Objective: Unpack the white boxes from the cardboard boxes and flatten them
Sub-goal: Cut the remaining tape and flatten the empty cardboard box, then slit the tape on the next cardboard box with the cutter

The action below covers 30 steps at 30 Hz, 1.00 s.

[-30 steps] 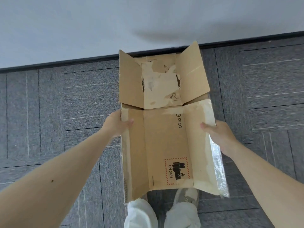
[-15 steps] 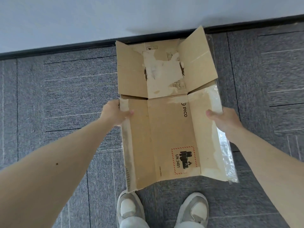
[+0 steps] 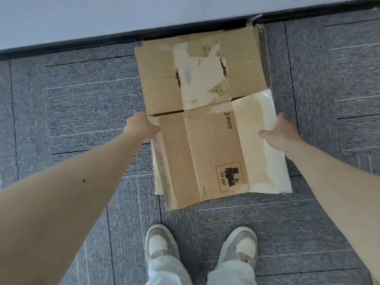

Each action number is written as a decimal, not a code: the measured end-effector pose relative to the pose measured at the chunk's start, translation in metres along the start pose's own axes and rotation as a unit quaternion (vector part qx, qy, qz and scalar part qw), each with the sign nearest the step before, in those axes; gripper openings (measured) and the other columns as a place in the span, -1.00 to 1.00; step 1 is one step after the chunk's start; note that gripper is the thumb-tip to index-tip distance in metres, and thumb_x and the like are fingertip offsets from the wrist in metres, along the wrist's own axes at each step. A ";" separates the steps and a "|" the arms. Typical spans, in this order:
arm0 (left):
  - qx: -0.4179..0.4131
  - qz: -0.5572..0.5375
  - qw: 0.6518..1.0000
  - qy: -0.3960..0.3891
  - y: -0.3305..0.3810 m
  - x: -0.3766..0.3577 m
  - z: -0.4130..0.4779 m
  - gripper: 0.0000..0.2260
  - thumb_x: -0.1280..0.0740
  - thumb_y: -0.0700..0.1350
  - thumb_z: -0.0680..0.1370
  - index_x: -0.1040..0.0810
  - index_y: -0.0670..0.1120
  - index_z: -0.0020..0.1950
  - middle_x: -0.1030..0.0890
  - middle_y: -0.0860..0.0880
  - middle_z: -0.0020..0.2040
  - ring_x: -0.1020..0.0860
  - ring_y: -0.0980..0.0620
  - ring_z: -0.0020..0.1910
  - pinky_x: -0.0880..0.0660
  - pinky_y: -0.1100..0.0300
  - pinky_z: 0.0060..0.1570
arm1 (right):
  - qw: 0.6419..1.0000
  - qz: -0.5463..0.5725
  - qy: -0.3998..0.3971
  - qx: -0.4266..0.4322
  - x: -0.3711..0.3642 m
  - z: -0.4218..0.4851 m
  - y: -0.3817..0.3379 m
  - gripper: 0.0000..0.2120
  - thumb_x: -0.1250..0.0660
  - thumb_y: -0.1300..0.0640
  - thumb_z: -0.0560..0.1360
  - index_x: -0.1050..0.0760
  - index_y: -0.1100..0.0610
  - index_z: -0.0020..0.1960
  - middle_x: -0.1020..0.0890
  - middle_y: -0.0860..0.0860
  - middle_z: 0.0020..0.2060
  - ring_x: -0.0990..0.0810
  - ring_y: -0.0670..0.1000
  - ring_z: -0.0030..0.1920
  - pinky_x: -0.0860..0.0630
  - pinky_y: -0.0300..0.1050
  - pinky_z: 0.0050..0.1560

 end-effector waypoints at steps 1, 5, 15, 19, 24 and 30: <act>-0.006 0.018 1.000 0.011 0.001 0.008 -0.007 -0.59 -0.38 -0.06 0.57 -0.45 -0.19 0.36 -0.54 -0.19 0.26 -0.53 -0.15 0.01 -0.43 0.11 -0.11 | 1.000 -0.006 0.006 0.006 0.006 -0.007 -0.002 -0.25 -0.34 0.10 0.54 0.00 0.21 0.57 -0.36 0.20 0.43 -0.40 0.24 0.36 -0.42 0.05 0.20; -0.047 0.013 0.999 0.017 0.023 0.049 -0.049 -0.70 -0.35 -0.08 0.56 -0.55 -0.12 0.28 -0.61 -0.17 0.16 -0.61 -0.19 0.04 -0.58 -0.02 0.08 | 0.998 0.000 0.008 0.054 0.040 -0.048 -0.028 -0.50 -0.31 0.13 0.54 -0.34 0.21 0.45 -0.49 0.16 0.35 -0.47 0.19 0.32 -0.45 0.05 0.27; -0.173 -0.005 0.983 0.056 0.165 0.274 -0.272 -0.87 -0.28 -0.02 0.60 -0.59 0.00 0.05 -0.66 -0.08 -0.12 -0.64 -0.10 -0.19 -0.62 -0.04 -0.05 | 0.969 0.152 0.082 0.175 0.276 -0.278 -0.162 -0.78 -0.29 0.11 0.59 -0.66 0.19 0.07 -0.68 0.04 -0.06 -0.58 -0.03 -0.07 -0.39 -0.23 -0.11; -0.241 -0.008 0.968 0.072 0.229 0.364 -0.394 -0.87 -0.26 -0.03 0.60 -0.59 -0.02 0.02 -0.63 -0.05 -0.19 -0.61 -0.09 -0.27 -0.59 0.06 -0.20 | 0.957 0.166 0.101 0.215 0.381 -0.389 -0.195 -0.77 -0.27 0.10 0.60 -0.65 0.20 -0.01 -0.65 0.02 -0.19 -0.53 -0.10 -0.23 -0.42 -0.30 -0.26; -0.321 -0.006 0.943 0.086 0.284 0.443 -0.530 -0.88 -0.24 -0.01 0.60 -0.57 0.05 -0.04 -0.56 0.05 -0.30 -0.55 0.01 -0.32 -0.40 0.18 -0.32 | 0.945 0.173 0.148 0.233 0.486 -0.509 -0.203 -0.76 -0.26 0.06 0.60 -0.63 0.17 -0.06 -0.64 -0.03 -0.23 -0.55 -0.08 -0.20 -0.46 -0.13 -0.16; -0.450 0.022 0.889 0.076 0.347 0.475 -0.663 -0.86 -0.22 0.00 0.61 -0.56 0.04 -0.04 -0.53 0.02 -0.38 -0.54 -0.02 -0.36 -0.40 0.18 -0.33 | 0.937 0.184 0.217 0.205 0.552 -0.636 -0.155 -0.77 -0.25 0.03 0.61 -0.60 0.10 -0.09 -0.54 -0.15 -0.34 -0.48 -0.17 -0.30 -0.37 -0.23 -0.25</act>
Point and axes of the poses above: each hand's wrist, its own z-axis towards the middle knuckle, its own x-axis out of the back of the hand, y = z × x, the point moved 10 cm from there along z, towards the middle knuckle
